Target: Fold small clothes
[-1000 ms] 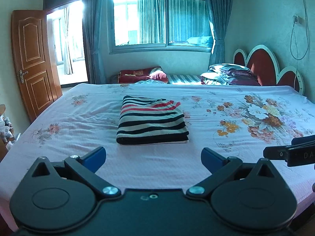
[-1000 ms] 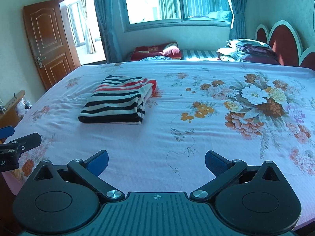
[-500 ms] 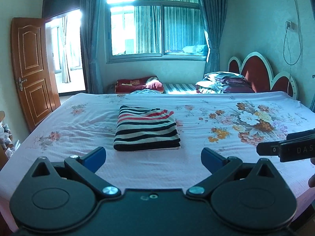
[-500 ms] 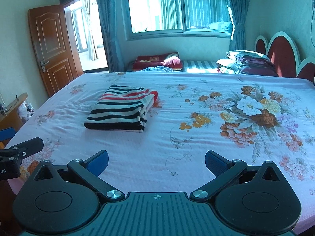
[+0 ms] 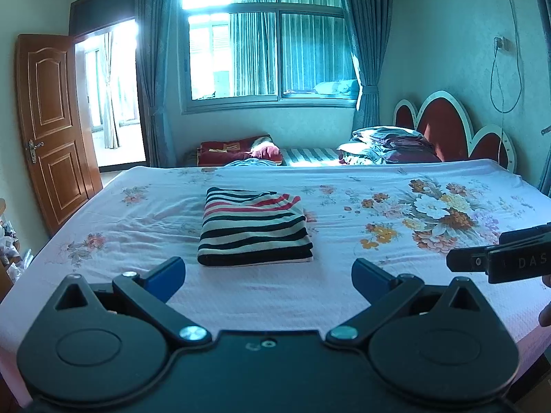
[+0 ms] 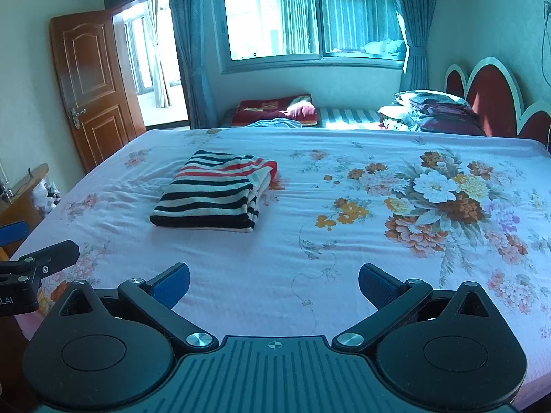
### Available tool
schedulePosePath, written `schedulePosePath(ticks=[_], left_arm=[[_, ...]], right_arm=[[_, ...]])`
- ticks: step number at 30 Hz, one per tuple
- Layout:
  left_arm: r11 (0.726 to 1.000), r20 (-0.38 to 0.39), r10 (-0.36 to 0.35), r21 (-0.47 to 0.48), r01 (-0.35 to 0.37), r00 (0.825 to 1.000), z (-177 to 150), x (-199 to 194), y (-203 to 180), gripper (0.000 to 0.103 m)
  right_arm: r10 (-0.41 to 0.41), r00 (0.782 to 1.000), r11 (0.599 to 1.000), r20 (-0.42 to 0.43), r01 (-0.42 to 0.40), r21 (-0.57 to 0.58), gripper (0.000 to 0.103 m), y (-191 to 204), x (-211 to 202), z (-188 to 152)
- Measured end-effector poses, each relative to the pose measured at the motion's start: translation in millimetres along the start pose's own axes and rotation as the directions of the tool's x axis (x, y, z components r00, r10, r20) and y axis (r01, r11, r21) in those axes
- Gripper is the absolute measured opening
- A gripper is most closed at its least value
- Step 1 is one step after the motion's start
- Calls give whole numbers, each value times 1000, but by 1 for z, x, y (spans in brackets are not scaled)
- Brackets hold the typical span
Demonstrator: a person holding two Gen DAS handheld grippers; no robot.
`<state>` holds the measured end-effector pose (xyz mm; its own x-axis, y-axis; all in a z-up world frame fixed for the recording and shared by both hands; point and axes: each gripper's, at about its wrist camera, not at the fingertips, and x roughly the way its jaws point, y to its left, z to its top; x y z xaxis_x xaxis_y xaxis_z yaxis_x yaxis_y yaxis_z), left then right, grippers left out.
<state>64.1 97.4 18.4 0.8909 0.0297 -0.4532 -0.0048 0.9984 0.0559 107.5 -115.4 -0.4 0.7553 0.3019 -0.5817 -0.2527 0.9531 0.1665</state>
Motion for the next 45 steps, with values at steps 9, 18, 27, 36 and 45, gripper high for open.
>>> schedulePosePath(ticks=[9, 18, 27, 36, 45], left_arm=[[1000, 1, -3, -4, 3, 1000, 0, 2, 2, 103], [1000, -7, -3, -8, 3, 1000, -2, 7, 5, 103], [1000, -9, -4, -7, 4, 1000, -2, 8, 4, 103], [1000, -15, -3, -11, 3, 1000, -7, 12, 5, 103], [1000, -14, 5, -9, -5, 1000, -6, 14, 6, 103]], right_arm=[[0, 1000, 1000, 2, 0, -11, 103, 2, 1, 2], [-1, 1000, 1000, -4, 1, -15, 103, 4, 3, 2], [-1, 1000, 1000, -4, 1, -10, 103, 2, 4, 0], [1, 1000, 1000, -10, -1, -6, 103, 1, 6, -1], [2, 1000, 1000, -11, -3, -6, 103, 1, 7, 0]])
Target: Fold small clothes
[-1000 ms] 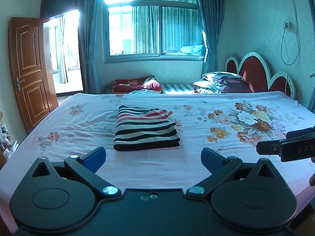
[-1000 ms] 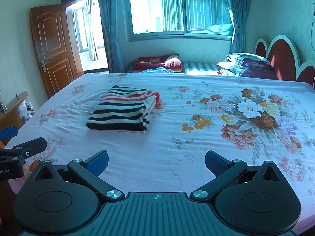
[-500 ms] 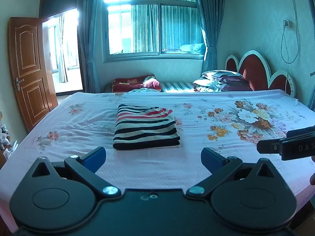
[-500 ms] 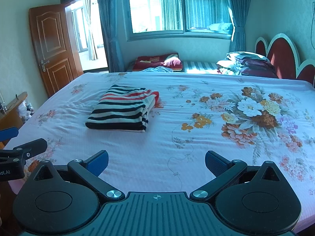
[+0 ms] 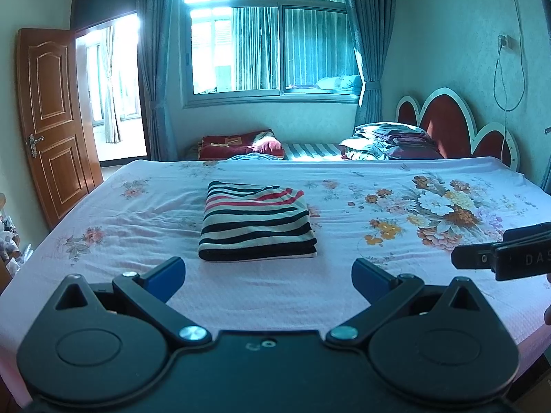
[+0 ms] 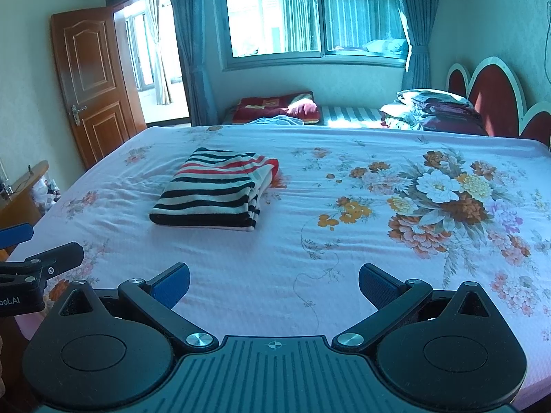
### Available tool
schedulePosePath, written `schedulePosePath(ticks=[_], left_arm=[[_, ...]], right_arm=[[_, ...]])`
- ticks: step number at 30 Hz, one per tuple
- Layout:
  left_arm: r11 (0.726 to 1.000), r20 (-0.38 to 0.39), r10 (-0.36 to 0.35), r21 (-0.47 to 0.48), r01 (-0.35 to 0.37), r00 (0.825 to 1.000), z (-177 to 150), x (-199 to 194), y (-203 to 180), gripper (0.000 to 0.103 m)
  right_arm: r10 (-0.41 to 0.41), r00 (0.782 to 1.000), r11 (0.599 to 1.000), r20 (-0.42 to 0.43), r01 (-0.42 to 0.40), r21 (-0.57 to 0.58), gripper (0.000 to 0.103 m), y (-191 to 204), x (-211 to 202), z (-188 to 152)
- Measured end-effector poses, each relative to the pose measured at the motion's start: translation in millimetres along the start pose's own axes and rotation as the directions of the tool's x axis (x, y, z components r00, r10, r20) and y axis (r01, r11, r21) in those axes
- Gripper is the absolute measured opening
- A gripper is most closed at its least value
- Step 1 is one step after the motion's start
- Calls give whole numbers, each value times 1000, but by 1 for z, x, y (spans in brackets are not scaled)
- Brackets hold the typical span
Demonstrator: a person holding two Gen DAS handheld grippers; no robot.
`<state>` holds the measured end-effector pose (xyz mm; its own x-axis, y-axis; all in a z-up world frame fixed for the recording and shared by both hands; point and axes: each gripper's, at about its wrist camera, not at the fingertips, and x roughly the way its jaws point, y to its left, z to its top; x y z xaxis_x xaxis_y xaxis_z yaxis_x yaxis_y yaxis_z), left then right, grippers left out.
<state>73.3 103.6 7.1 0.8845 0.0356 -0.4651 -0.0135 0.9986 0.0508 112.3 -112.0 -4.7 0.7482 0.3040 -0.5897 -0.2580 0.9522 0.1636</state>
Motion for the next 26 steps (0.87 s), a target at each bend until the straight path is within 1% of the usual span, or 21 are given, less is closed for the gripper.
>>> schedulePosePath(ticks=[7, 19, 23, 26], left_arm=[[1000, 3, 2, 2, -2, 1000, 1, 0, -1, 103], [1000, 0, 0, 24, 0, 1000, 3, 3, -4, 103], [1000, 10, -24, 12, 24, 1000, 3, 2, -1, 103], [1000, -2, -29, -1, 29, 1000, 4, 4, 0, 103]], right_arm=[[12, 1000, 1000, -2, -12, 9, 103, 0, 0, 1], [4, 1000, 1000, -1, -4, 7, 103, -3, 2, 2], [2, 1000, 1000, 1, -2, 10, 103, -4, 3, 2], [4, 1000, 1000, -4, -4, 10, 103, -5, 5, 2]])
